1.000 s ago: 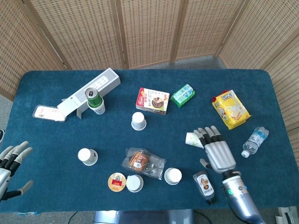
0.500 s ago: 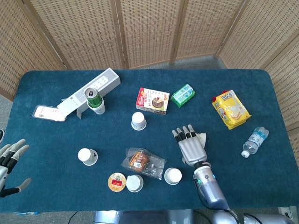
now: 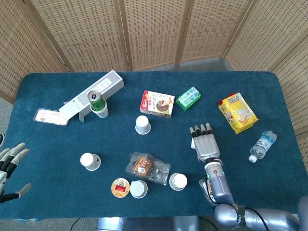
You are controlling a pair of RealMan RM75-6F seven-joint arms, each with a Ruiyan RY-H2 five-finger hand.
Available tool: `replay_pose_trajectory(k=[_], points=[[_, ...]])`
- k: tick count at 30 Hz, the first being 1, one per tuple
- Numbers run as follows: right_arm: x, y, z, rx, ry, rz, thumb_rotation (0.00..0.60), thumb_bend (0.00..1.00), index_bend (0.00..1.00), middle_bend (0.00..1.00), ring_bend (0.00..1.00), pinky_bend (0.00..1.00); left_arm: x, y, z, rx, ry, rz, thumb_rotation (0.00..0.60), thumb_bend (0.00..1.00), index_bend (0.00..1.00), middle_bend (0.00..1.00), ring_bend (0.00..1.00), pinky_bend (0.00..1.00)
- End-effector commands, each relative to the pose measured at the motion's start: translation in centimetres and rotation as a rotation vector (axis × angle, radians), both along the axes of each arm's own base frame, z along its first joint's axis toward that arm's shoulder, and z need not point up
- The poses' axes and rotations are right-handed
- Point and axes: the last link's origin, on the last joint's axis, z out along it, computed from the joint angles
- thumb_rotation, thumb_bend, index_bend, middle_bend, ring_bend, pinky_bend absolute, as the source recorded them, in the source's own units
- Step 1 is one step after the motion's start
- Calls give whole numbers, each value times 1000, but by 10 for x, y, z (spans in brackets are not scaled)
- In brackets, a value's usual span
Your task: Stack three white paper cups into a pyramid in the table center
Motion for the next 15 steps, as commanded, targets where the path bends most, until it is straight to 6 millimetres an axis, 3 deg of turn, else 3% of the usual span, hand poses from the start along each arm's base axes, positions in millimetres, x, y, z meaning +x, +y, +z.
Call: replay_pose_trajectory(k=[1,15], points=[[-4,0,-2,3,-5,-26,600,215,14,0,0,0,0,0,-1,-3,2,-1,600,313,0,0,0,0],[11,-8,-12,1,-37,-149,600,219,20,0,0,0,1,0,-1,-3,-3,-1,600,313,0,0,0,0]])
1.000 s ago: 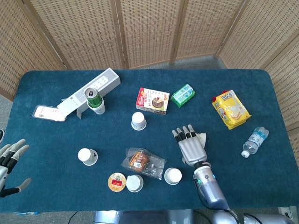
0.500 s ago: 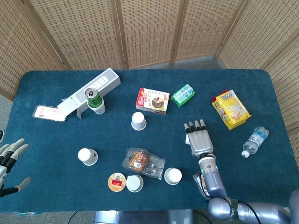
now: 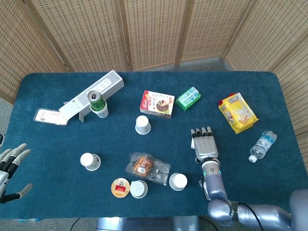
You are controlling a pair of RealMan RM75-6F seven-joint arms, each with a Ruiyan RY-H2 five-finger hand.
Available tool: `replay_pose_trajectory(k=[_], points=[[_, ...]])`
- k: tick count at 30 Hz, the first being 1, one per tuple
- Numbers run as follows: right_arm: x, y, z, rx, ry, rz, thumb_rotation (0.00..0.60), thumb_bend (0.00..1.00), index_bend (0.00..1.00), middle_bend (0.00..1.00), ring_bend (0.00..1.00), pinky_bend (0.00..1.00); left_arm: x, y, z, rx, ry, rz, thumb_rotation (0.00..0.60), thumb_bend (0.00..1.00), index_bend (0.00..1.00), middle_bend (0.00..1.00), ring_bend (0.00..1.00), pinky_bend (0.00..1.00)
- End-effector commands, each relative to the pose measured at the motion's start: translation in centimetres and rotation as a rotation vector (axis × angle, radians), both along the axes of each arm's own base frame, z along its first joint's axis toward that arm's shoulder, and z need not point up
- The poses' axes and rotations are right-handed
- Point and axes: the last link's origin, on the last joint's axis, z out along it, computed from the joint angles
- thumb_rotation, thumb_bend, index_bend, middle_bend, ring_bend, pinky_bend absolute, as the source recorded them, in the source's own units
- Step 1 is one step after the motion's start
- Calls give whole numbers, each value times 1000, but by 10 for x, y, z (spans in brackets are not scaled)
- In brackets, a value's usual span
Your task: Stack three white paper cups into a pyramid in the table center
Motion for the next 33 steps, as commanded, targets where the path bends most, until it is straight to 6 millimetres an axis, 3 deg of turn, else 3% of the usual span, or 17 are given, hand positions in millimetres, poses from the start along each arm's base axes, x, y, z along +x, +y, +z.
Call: replay_pose_trajectory(k=[1,11,26,33], points=[[3,-4,-2,-10,14,-14,600,219,20,0,0,0,0,0,1,1,-2,1,600,313,0,0,0,0],[-8,-9,-5,-23,60,-71,600,218,54,0,0,0,-1,0,2,1,-8,1,600,314,0,0,0,0],[-14,-13,-10,-45,60,-85,600,223,234,0,0,0,-1,1,0,-5,-3,5,600,312,0,0,0,0],[-14,-14,-10,-71,41,-66,600,294,315,0,0,0,-1,1,-1,-6,-1,5,600,314,0,0,0,0]])
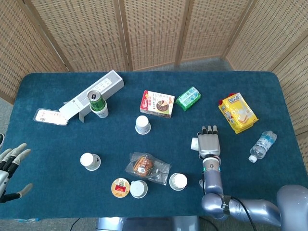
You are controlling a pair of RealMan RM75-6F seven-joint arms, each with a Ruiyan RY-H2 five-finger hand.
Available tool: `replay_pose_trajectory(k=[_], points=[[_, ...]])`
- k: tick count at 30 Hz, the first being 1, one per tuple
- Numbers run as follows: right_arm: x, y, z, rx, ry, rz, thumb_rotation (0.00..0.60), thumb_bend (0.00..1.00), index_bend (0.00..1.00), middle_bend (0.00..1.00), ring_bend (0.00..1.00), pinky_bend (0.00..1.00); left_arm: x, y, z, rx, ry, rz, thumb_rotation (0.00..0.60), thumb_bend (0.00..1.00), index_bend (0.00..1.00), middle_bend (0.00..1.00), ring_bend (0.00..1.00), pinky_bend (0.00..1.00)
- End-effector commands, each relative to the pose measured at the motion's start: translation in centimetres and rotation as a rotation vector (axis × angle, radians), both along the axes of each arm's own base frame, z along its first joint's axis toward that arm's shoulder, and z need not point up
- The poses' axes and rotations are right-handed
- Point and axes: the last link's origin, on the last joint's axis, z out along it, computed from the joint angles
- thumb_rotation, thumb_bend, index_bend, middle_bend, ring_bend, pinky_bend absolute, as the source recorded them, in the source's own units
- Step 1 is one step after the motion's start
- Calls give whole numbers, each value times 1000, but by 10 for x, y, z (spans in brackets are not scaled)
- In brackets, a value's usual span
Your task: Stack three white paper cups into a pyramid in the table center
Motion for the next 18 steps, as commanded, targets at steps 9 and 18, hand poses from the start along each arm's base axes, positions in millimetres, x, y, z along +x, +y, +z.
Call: replay_pose_trajectory(k=[9,18], points=[[4,4,2,-28,-73,61,600,344,370,0,0,0,0,0,-1,-1,4,0,600,313,0,0,0,0],[7,4,5,-95,-357,137,600,356,407,38,0,0,0,-1,-2,-3,7,0,600,312,0,0,0,0]])
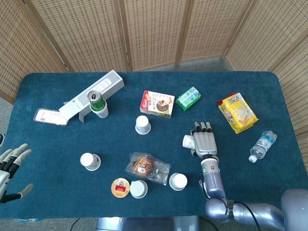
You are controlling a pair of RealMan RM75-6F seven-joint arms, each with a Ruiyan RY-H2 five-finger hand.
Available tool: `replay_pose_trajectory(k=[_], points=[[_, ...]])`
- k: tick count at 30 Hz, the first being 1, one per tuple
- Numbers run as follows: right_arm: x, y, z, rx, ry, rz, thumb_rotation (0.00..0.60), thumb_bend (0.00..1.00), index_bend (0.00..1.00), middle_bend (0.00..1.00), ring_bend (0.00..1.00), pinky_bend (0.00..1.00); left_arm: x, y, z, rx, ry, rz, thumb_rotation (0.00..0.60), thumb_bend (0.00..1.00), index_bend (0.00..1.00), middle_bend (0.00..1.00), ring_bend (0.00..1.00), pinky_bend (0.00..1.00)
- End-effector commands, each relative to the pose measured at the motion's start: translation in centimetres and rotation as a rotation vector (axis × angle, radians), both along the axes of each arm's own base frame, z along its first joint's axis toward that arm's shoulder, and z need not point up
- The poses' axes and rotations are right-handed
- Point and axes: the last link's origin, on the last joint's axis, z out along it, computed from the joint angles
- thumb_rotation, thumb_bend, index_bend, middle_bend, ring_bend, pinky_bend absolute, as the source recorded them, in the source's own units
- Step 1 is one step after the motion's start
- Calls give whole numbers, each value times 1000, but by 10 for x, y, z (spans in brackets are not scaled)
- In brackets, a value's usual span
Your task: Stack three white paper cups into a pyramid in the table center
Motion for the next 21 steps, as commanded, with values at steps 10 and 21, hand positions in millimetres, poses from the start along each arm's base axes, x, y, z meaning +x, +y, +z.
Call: replay_pose_trajectory(k=[10,21], points=[[-5,-1,-3,-59,-374,55,600,360,410,42,0,0,0,0,-3,-8,6,0,600,314,0,0,0,0],[-6,-6,-14,-121,-555,20,600,357,414,69,0,0,0,1,-2,-10,2,4,600,313,0,0,0,0]])
